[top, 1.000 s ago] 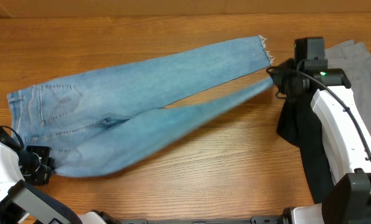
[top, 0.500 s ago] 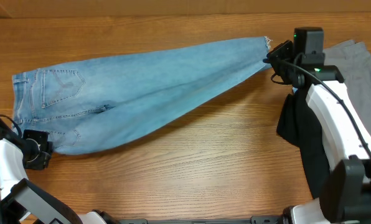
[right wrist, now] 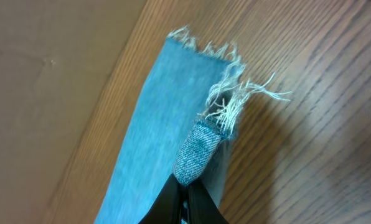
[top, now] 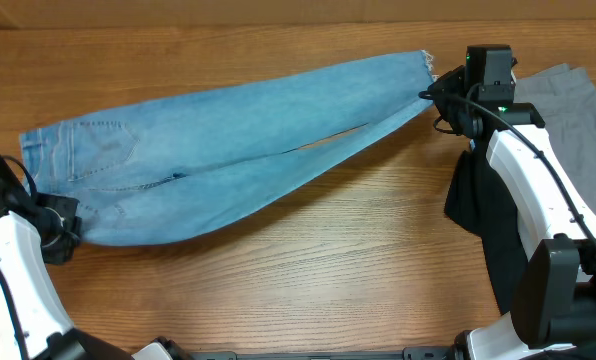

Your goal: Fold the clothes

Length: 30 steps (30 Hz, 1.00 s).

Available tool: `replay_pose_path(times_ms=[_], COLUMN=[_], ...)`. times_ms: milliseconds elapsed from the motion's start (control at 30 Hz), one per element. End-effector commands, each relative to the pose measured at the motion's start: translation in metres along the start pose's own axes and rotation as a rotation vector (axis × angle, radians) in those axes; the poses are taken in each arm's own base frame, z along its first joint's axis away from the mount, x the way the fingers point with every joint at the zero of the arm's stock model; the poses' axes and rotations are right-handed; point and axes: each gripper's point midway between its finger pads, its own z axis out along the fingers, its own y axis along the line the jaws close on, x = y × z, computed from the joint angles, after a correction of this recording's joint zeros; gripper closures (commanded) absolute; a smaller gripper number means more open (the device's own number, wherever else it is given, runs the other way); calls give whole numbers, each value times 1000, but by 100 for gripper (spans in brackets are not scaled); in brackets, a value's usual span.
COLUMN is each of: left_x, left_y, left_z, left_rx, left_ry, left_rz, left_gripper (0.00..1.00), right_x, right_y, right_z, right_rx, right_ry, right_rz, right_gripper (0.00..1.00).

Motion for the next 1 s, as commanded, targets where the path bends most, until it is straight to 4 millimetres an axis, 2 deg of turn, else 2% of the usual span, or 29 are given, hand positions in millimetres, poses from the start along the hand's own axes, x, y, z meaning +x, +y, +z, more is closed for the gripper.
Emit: replay_pose_path(times_ms=[0,167,433,567,733,867,967], left_x=[-24,-18,-7,-15,-36,-48,-53], left_y=[9,39,54,51,30,15,7], left_z=[-32,-41,-43,-43,-41,-34,-23], left_rx=[-63,-205,-269,-258,-168,-120,-114], left_ry=[-151,-157,-120,-166,-248,-274,-265], left_rz=[-52,-105,-125,-176,-199,-206,-205], left_gripper=[96,96,96,96,96,96,96], right_x=[-20,-24,-38,-43,-53,-49,-40], right_y=[4,0,11,10,26,39,45], right_z=[-11,-22,-59,-61,-63,-59,-46], right_rx=[6,28,-14,-11,-79,-113,-119], right_ry=[-75,-98,-170,-194,-236,-241,-240], right_rz=[53,72,76,108,116,103,88], right_gripper=[96,96,96,96,96,96,96])
